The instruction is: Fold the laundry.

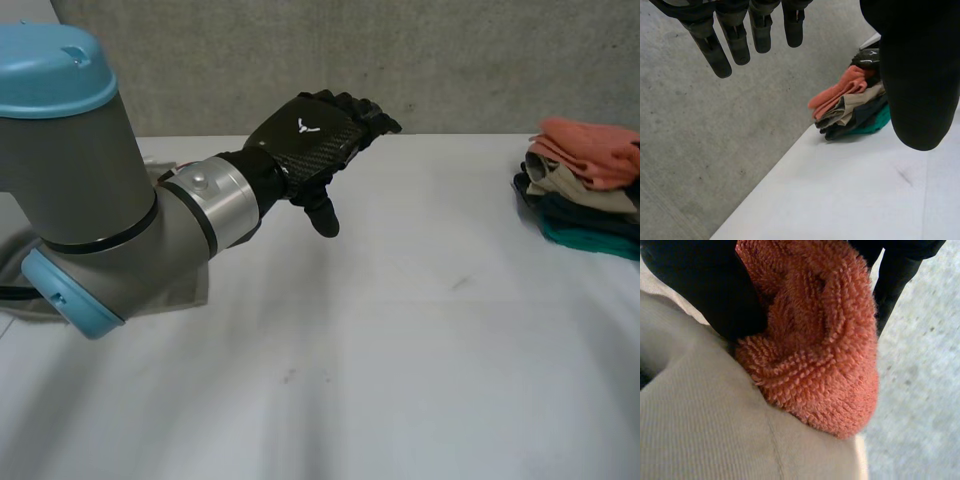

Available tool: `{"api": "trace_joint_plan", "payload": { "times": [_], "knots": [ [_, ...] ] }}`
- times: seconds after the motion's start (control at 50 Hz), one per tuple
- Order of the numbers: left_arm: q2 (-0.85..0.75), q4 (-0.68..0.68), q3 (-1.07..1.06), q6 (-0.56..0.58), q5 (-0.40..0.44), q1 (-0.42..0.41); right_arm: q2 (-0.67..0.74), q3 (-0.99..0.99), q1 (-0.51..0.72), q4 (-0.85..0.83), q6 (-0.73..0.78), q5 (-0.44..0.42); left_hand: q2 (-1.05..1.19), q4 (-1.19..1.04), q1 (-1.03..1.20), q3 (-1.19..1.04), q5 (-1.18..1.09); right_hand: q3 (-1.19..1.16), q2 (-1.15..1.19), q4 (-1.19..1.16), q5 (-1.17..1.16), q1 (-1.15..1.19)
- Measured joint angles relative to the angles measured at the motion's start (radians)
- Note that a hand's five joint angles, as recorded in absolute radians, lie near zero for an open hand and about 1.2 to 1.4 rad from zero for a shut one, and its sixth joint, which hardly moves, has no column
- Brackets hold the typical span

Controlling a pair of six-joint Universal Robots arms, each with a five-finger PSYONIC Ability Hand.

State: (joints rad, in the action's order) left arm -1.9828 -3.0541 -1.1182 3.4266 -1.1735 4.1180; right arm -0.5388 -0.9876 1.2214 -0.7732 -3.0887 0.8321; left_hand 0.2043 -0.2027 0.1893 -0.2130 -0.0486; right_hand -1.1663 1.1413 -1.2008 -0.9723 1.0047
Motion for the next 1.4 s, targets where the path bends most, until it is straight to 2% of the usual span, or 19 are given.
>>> {"api": "trace_joint_plan", "payload": {
  "times": [0.04,0.08,0.1,0.18,0.22,0.36,0.52,0.54,0.68,0.8,0.84,0.9,0.96,1.0,1.06,1.12,1.18,1.32,1.4],
  "knots": [
    [0.001,0.000,-0.004,0.000,0.000,0.000,-0.006,-0.014,-0.008,0.006,0.002,-0.017,0.000,0.000,0.000,0.000,0.000,0.003,-0.001,0.004,-0.003,0.000],
    [0.002,0.000,-0.007,0.000,-0.001,0.000,-0.021,-0.030,-0.013,0.012,0.004,-0.029,0.000,0.000,0.000,0.000,0.000,0.142,-0.126,0.165,0.126,-0.010],
    [0.003,0.000,-0.009,-0.001,-0.001,-0.001,-0.040,-0.046,-0.014,0.017,0.005,-0.035,0.000,0.000,0.000,0.000,0.000,0.290,-0.277,0.318,0.259,-0.055],
    [0.009,0.000,-0.010,-0.001,-0.002,-0.005,-0.118,-0.090,-0.013,0.042,0.006,-0.024,0.000,0.000,0.000,0.000,0.000,0.862,-0.854,0.884,0.789,-0.664],
    [0.012,0.000,-0.010,-0.002,-0.002,-0.010,-0.156,-0.105,-0.012,0.066,0.007,-0.009,0.000,0.000,0.000,0.000,0.000,0.941,-0.923,0.970,0.886,-0.767],
    [0.038,0.000,-0.016,-0.006,-0.001,-0.035,-0.297,-0.135,-0.042,0.277,0.029,0.099,0.000,0.000,0.000,0.000,0.000,0.959,-0.933,0.990,0.924,-0.777],
    [0.091,0.000,-0.044,-0.010,0.000,-0.047,-0.422,-0.111,-0.147,0.614,0.214,0.289,0.000,0.004,0.000,0.000,0.000,0.959,-0.933,0.990,0.924,-0.777],
    [0.101,0.000,-0.047,-0.010,0.000,-0.048,-0.448,-0.098,-0.165,0.667,0.277,0.347,0.000,0.004,0.000,0.000,0.000,0.959,-0.933,0.990,0.924,-0.777],
    [0.153,-0.012,-0.050,-0.013,-0.006,-0.047,-0.545,-0.075,-0.117,0.652,0.417,0.515,0.000,0.004,0.000,0.000,0.000,0.959,-0.933,0.990,0.924,-0.777],
    [0.215,-0.039,-0.049,-0.023,-0.080,-0.028,-0.687,-0.212,0.056,0.439,0.368,0.510,0.000,0.004,0.000,0.000,0.000,0.959,-0.933,0.990,0.924,-0.777],
    [0.249,-0.051,-0.055,-0.020,-0.169,0.011,-0.780,-0.362,0.175,0.295,0.323,0.444,0.000,0.004,-0.001,0.000,0.000,0.959,-0.933,0.990,0.924,-0.777],
    [0.270,-0.054,-0.075,0.004,-0.270,0.084,-0.838,-0.496,0.277,0.202,0.301,0.366,0.000,0.004,-0.003,0.000,0.003,0.959,-0.933,0.990,0.924,-0.777],
    [0.277,-0.053,-0.111,0.049,-0.349,0.169,-0.863,-0.594,0.358,0.160,0.299,0.307,0.000,0.004,-0.003,0.000,0.003,0.959,-0.933,0.990,0.924,-0.777],
    [0.272,-0.054,-0.163,0.117,-0.414,0.267,-0.872,-0.678,0.431,0.144,0.310,0.262,0.000,0.004,-0.003,0.000,0.003,0.959,-0.933,0.990,0.924,-0.777],
    [0.231,-0.068,-0.220,0.205,-0.437,0.356,-0.862,-0.732,0.476,0.158,0.333,0.242,0.000,0.004,-0.003,0.000,0.003,0.959,-0.933,0.990,0.924,-0.777],
    [0.130,-0.106,-0.272,0.321,-0.410,0.449,-0.830,-0.769,0.504,0.193,0.372,0.238,0.000,0.004,-0.003,0.000,0.003,0.959,-0.933,0.990,0.924,-0.777],
    [-0.009,-0.150,-0.294,0.422,-0.320,0.538,-0.779,-0.790,0.514,0.233,0.430,0.242,0.000,0.004,-0.002,0.000,0.003,0.959,-0.933,0.990,0.924,-0.777],
    [-0.255,-0.200,-0.185,0.476,-0.114,0.646,-0.718,-0.805,0.505,0.275,0.514,0.252,0.000,0.004,0.001,0.000,0.003,0.959,-0.933,0.990,0.924,-0.777],
    [-0.368,-0.202,-0.088,0.476,-0.078,0.662,-0.707,-0.815,0.500,0.280,0.528,0.253,0.000,0.004,0.000,0.000,0.003,0.959,-0.933,0.990,0.924,-0.777]
  ]
}}
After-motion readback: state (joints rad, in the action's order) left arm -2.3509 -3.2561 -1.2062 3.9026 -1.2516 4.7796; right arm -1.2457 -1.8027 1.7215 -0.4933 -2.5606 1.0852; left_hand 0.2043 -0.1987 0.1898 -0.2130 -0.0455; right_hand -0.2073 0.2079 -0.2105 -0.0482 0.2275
